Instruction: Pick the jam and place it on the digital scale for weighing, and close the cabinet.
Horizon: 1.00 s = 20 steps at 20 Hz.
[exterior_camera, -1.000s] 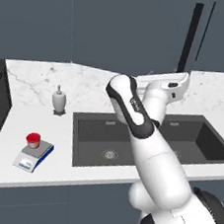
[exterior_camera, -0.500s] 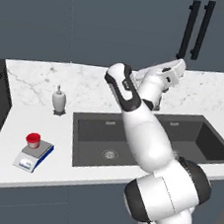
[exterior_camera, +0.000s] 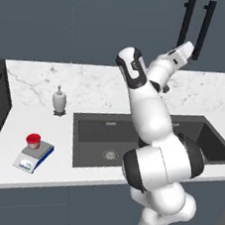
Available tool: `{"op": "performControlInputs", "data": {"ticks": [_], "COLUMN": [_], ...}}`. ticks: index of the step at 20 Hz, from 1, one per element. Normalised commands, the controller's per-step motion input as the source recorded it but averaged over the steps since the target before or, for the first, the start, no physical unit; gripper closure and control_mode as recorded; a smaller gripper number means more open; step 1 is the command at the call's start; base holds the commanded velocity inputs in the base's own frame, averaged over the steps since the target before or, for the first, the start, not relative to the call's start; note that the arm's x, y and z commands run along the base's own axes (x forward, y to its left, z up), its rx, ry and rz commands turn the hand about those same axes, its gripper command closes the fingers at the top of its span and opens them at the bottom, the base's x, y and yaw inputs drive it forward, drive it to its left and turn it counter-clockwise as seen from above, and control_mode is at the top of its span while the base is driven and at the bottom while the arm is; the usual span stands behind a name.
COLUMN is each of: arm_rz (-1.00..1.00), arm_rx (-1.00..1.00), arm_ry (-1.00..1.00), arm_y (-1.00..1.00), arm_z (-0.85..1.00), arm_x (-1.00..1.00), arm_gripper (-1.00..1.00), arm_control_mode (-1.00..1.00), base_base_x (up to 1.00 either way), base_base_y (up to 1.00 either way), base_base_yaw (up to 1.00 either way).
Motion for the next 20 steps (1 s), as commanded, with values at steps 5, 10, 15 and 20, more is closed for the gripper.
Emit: {"op": "performControlInputs", "data": {"ticks": [5,10,15,20], "arm_rz": [-0.52,-0.24,-0.12,-0.01], "arm_rx": [-0.2,-0.06,0.03,0.05], "arm_ry": [-0.34,-0.43,-0.42,-0.11], "arm_y": [0.13,0.63,0.67,0.27], "arm_z": [0.08,-0.12,-0.55,-0.4], "arm_x": [0.54,0.8,1.0,0.7], "arm_gripper": [-1.0,-1.0,-1.0,-1.0], "arm_control_mode": [-1.0,-1.0,-1.0,-1.0], "base_base_x": [0.0,0.0,0.0,0.0], "base_base_y": [0.0,0.0,0.0,0.0], "base_base_yaw": [0.0,0.0,0.0,0.0]}}
